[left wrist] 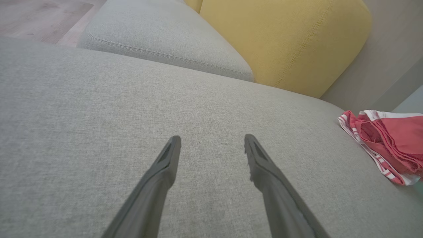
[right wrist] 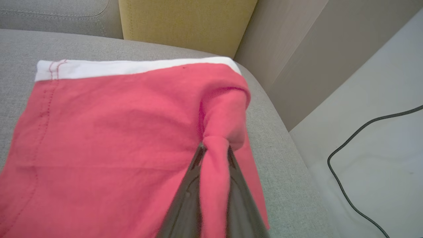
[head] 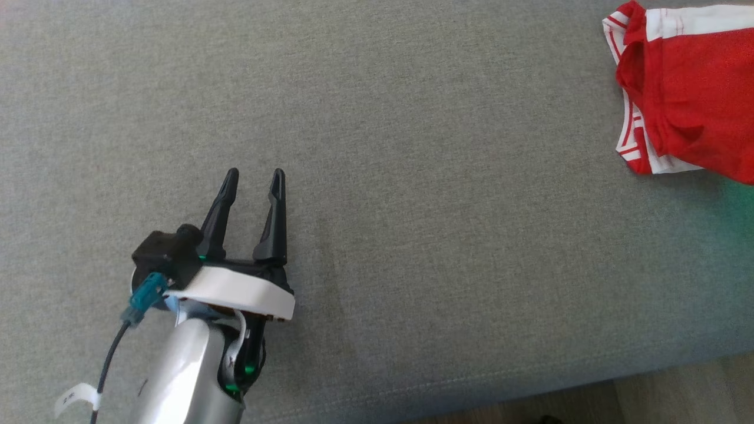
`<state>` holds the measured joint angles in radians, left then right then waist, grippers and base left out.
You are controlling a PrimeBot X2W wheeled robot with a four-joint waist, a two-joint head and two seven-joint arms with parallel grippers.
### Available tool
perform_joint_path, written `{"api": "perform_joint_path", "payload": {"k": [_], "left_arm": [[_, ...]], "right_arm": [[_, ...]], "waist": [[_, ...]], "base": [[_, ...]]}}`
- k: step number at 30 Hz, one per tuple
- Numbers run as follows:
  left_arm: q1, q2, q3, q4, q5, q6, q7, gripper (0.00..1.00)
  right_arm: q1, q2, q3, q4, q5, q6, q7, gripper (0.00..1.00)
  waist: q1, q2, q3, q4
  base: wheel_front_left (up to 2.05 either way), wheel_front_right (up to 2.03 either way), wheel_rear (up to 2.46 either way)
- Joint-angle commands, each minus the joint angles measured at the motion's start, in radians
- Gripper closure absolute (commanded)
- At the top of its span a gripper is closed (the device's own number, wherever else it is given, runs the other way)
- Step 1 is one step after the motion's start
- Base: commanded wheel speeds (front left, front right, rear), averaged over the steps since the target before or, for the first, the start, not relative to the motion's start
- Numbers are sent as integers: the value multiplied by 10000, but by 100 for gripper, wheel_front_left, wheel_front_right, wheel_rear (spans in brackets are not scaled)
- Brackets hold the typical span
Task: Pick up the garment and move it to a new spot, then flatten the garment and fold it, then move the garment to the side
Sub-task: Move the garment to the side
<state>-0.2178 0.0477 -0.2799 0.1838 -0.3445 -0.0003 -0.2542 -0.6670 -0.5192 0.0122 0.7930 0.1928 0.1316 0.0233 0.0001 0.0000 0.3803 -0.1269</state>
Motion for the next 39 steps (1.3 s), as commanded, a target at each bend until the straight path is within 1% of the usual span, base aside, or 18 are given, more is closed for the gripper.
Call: {"api": "perform_joint_path", "payload": {"k": [1, 2, 3, 4, 5, 14, 21, 25, 32, 35, 39], "left_arm": [[-297, 26, 318, -263, 102, -37, -76, 0], [-303, 26, 345, -246, 112, -44, -76, 0], [-309, 26, 370, -225, 120, -48, -76, 0], [-315, 26, 391, -203, 126, -50, -76, 0], [-317, 26, 408, -182, 127, -50, -76, 0], [-223, 26, 393, -67, 19, 9, -76, 0], [-12, 26, 392, -92, -140, 99, -76, 0], [126, 26, 384, -127, -255, 161, -76, 0], [501, 26, 566, -402, -547, 356, -76, 0], [652, 26, 738, -646, -673, 459, -76, 0], [920, 26, 943, -969, -760, 565, -76, 0]], "right_arm": [[-202, -236, -19, -181, -59, -9, -130, 100], [-220, -221, -48, -142, -79, -9, -142, 87], [-228, -188, -85, -123, -122, -9, -159, 56], [-229, -132, -111, -121, -145, -9, -171, 51], [-228, -75, -133, -132, -178, -9, -188, 0], [-253, 162, -242, -360, -376, -9, -517, 0], [-318, 360, -111, -1137, -511, -9, -511, 0], [-255, 633, 76, -1854, -370, -9, -559, 0], [557, 1372, 598, -3419, 136, -9, -839, 0], [1240, 1821, 596, -4099, 394, -9, -1032, 0], [2396, 2508, 489, -4945, 380, -9, -1440, 0]], "waist": [[-1, 0, 8, 8], [-1, 0, 10, 12], [-1, 0, 7, 14], [-1, 0, -1, 14], [-1, 0, -16, 12], [-1, 0, -456, -31], [-1, 0, -1114, -84], [-1, 0, -1571, -60], [-1, 0, -2524, 115], [-1, 0, -2910, 274], [-1, 0, -3359, 497]], "base": [[0, 0, 0], [0, 0, 0], [0, 0, 0], [0, 0, 0], [0, 0, 0], [0, 0, 0], [0, 0, 0], [0, 0, 0], [0, 0, 0], [0, 0, 0], [0, 0, 0]]}}
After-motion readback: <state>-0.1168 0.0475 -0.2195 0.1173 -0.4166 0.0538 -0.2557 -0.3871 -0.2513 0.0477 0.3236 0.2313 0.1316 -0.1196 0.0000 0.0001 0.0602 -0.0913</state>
